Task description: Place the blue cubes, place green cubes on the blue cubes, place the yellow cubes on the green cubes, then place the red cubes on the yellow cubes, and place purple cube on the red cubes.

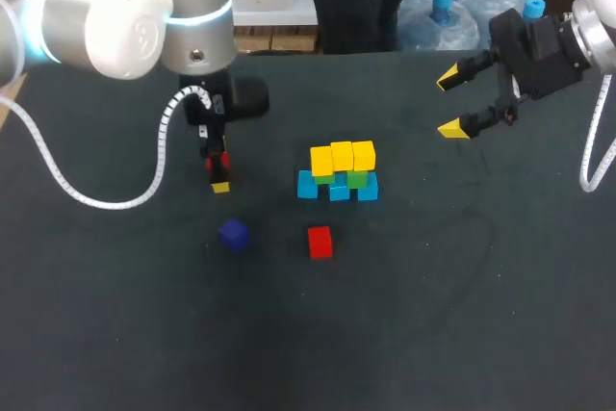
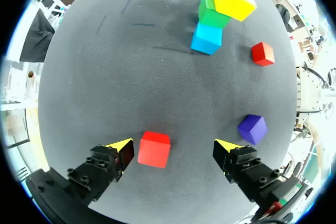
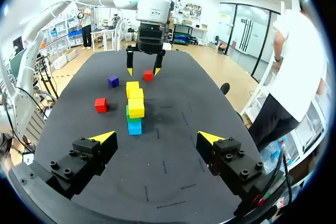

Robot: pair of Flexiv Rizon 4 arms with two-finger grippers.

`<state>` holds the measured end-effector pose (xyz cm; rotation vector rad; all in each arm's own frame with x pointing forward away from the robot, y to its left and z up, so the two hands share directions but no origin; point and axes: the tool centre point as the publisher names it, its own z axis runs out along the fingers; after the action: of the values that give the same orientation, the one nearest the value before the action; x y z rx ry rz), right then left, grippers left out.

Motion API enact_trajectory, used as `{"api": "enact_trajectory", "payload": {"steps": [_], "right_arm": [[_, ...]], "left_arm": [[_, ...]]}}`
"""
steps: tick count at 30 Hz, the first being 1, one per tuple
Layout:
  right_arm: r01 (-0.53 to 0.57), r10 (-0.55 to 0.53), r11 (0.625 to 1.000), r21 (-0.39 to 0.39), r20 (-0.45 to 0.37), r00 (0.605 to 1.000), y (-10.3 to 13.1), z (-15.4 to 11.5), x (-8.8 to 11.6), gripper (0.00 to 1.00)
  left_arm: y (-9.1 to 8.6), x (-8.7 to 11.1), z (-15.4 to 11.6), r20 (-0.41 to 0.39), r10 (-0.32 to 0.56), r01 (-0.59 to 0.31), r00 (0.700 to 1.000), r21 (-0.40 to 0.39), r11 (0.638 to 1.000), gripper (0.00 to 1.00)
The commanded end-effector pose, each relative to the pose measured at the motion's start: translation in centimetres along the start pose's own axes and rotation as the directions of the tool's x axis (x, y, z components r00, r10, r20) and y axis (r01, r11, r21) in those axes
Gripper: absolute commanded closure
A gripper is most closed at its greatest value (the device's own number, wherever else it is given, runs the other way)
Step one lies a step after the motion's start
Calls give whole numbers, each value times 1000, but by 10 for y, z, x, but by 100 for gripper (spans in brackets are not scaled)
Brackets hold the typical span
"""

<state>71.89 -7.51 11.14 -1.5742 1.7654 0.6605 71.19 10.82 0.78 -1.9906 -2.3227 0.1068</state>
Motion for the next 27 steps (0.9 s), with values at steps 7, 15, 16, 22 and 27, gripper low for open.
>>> {"api": "enact_trajectory", "payload": {"steps": [7, 15, 16, 22, 27], "right_arm": [[1, -1, 1000, 1, 1, 1000, 0, 0, 0, 0], [1, -1, 1000, 1, 1, 1000, 0, 0, 0, 0], [1, -1, 1000, 1, 1, 1000, 0, 0, 0, 0], [1, -1, 1000, 1, 1, 1000, 0, 0, 0, 0], [1, -1, 1000, 1, 1, 1000, 0, 0, 0, 0]], "left_arm": [[-7, 0, 8, 0, -21, 21, 1000, 0, 1000, 2], [-10, 3, 17, 0, -31, 31, 1000, 10, 999, 100], [-10, 3, 17, 0, -30, 30, 1000, 10, 999, 100], [-15, -11, 0, -17, -29, 29, 999, -19, 999, 100], [-20, -35, -30, -31, -18, 15, 999, -84, 996, 100]]}}
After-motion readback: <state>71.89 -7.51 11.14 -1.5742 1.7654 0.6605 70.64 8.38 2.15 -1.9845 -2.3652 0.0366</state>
